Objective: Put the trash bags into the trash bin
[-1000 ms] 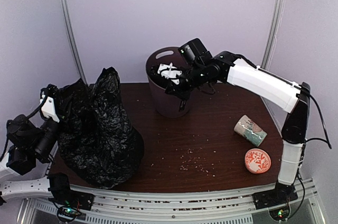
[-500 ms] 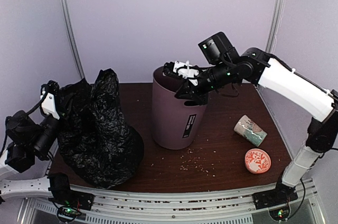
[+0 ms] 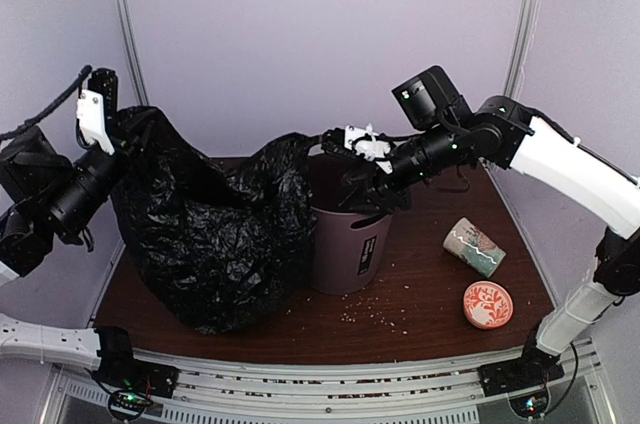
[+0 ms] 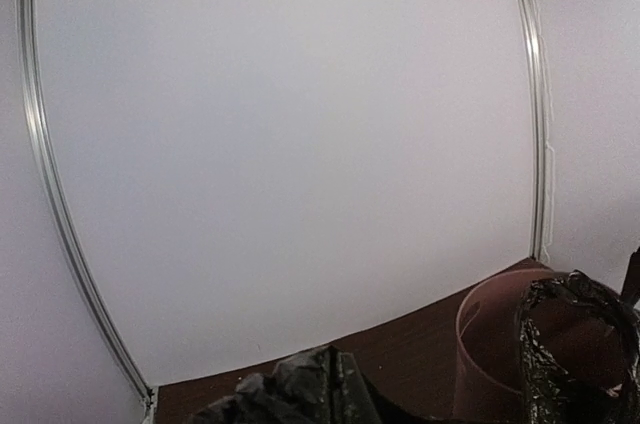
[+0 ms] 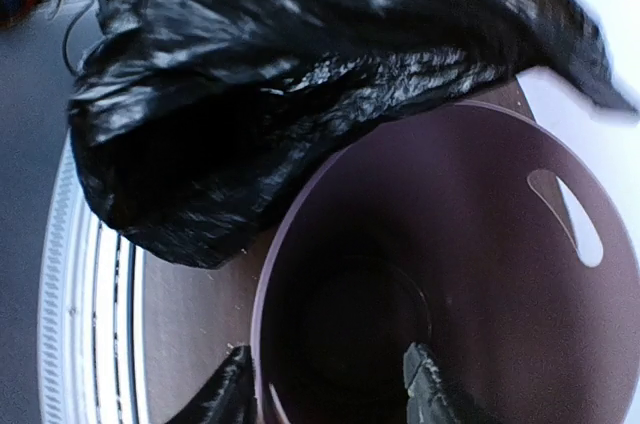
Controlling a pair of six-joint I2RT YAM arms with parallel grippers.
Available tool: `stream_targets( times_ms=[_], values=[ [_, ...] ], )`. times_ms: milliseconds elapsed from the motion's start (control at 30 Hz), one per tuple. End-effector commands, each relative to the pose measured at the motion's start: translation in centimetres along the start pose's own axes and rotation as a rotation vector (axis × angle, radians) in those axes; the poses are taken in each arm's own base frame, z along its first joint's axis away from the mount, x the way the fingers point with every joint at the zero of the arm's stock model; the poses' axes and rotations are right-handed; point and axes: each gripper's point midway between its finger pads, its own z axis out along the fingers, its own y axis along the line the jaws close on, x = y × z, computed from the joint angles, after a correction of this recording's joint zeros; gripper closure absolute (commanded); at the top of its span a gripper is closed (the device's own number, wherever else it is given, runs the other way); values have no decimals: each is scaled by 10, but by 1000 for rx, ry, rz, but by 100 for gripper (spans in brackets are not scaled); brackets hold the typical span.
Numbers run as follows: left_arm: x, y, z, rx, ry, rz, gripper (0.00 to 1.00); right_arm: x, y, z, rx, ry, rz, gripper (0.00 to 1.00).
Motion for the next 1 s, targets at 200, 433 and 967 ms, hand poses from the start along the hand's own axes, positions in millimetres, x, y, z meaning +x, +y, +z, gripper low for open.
stream_targets(
  times_ms=[200,433,967],
  values=[
    [-119,-7,22,43,-229,-73,100,-26,-36,-98,118,-269,118,31],
    [-184,-15,22,116,-412,-140,100,58,-116,-128,397,-381,343,27],
    [-296,-77,51,282,-719,-170,100,191,-159,-187,769,-533,603,28]
  ],
)
